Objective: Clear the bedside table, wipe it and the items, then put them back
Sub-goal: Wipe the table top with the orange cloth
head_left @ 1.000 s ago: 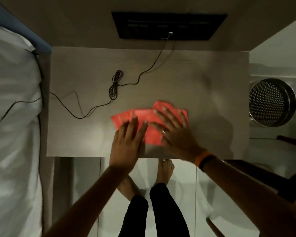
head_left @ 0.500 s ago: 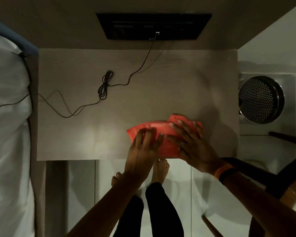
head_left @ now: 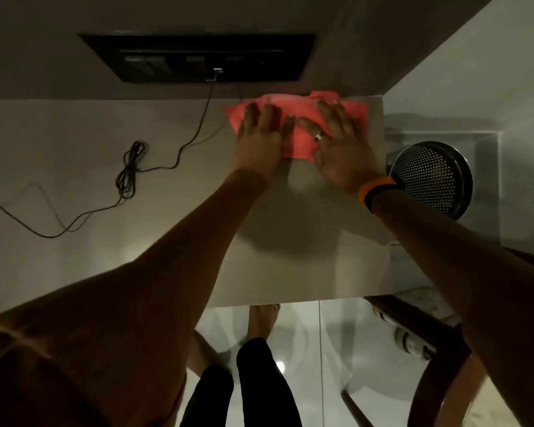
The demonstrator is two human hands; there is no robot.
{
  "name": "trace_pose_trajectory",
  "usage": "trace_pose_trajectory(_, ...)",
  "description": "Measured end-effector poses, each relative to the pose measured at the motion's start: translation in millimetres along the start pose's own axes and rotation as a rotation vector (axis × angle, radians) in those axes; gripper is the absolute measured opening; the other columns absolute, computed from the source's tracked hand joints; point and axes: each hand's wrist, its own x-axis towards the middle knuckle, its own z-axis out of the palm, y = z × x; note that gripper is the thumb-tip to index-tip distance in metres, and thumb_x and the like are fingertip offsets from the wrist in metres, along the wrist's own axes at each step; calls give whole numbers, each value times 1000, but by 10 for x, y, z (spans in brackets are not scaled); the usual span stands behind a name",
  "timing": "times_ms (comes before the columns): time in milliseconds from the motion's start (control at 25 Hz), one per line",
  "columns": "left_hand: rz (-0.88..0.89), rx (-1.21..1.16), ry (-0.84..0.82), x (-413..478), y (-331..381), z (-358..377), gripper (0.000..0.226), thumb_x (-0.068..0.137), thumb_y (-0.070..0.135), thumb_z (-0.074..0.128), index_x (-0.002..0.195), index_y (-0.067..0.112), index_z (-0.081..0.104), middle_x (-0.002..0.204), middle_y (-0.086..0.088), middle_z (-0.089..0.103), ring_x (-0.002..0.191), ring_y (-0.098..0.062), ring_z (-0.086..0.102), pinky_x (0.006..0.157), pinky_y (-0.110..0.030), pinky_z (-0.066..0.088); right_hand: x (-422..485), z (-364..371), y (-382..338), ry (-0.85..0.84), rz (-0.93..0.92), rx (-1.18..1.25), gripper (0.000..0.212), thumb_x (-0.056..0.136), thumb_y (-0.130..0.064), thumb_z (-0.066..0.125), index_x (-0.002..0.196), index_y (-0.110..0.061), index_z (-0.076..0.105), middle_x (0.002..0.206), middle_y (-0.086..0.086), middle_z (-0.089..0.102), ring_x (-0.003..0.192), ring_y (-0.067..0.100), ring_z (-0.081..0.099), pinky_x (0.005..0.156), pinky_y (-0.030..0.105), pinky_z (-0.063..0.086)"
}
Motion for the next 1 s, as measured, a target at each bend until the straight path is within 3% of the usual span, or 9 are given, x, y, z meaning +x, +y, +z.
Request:
trace_pose_trajectory(160, 119, 14, -51, 285, 500, 15, 56, 100, 29, 49, 154, 26, 36, 160, -20, 25, 141, -57, 23, 115, -61, 31, -139, -62, 540, 15, 74, 72, 65, 88, -31, 40, 153, -31, 34, 167, 8, 17, 155, 37, 11, 121, 64, 18)
trace_pose_trajectory(360, 149, 44, -53, 191, 487, 61, 54, 103, 32, 43, 155, 23, 34, 160, -21, 26, 141, -56, 27, 115, -59, 33, -195, 19, 392, 3, 149, 160, 70, 80, -27, 43, 150, -24, 42, 165, 16, 21, 153, 44, 15, 118, 70, 17)
trace_pose_trajectory(520, 198, 49, 20, -481, 538, 220, 46, 94, 26, 59, 140, 19, 58, 142, -21, 55, 121, -54, 54, 87, -56, 57, -729, 110, 247, -33, 119, 162, 60, 84, -31, 45, 143, -22, 49, 162, 18, 29, 150, 43, 24, 115, 69, 23)
trace_pose_trajectory(640, 232, 55, 75, -1159, 625, 410, 45, 90, 28, 63, 134, 21, 63, 133, -18, 62, 114, -47, 61, 69, -44, 61, -1366, 267, 14, -7, 118, 166, 49, 92, -29, 45, 141, -29, 49, 163, 12, 29, 152, 39, 21, 117, 67, 23)
trace_pose_trajectory(800, 253, 59, -11, -1878, 790, 588, 48, 81, 29, 63, 129, 25, 67, 133, -16, 54, 111, -44, 62, 66, -41, 60, -2139, 475, -249, -50, 122, 161, 63, 84, -18, 61, 143, -33, 45, 163, 13, 28, 153, 40, 18, 115, 70, 25)
trace_pose_trajectory(880, 260, 43, -69, -2122, 883, 619, 55, 75, 20, 63, 129, 23, 66, 128, -15, 61, 109, -43, 64, 64, -40, 60, -2342, 512, -319, -97, 127, 128, 63, 83, -15, 64, 141, -33, 47, 160, 14, 32, 150, 41, 23, 113, 69, 30)
trace_pose_trajectory(1000, 261, 37, -78, -2329, 975, 610, 46, 82, 12, 67, 127, 20, 63, 120, -11, 65, 102, -36, 66, 62, -38, 61, -2499, 512, -407, -131, 160, 48, 66, 80, -9, 68, 139, -31, 48, 154, 13, 40, 142, 43, 33, 109, 66, 37)
